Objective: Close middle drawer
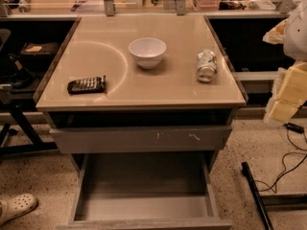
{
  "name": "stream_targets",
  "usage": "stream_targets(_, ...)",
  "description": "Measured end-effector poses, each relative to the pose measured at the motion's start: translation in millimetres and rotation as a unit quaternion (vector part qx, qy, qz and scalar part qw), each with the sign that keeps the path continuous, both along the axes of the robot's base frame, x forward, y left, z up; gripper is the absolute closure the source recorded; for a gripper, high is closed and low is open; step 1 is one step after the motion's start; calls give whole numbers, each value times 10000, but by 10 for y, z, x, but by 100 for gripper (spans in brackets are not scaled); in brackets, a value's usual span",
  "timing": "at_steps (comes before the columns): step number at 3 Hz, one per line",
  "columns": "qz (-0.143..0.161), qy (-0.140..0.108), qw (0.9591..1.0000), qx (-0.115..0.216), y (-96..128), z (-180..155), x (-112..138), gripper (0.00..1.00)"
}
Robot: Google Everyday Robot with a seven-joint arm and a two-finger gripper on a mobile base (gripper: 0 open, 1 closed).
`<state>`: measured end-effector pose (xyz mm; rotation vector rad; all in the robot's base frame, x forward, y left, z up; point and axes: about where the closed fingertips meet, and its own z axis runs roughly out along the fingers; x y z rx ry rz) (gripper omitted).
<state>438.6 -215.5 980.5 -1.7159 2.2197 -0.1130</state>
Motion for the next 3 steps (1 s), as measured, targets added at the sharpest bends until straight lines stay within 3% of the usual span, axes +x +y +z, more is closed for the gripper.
stream_targets(1,0,0,10000,0,0,0,0,0)
stream_targets(2,0,0,10000,0,0,0,0,11)
stream_targets(3,0,0,10000,0,0,0,0,35)
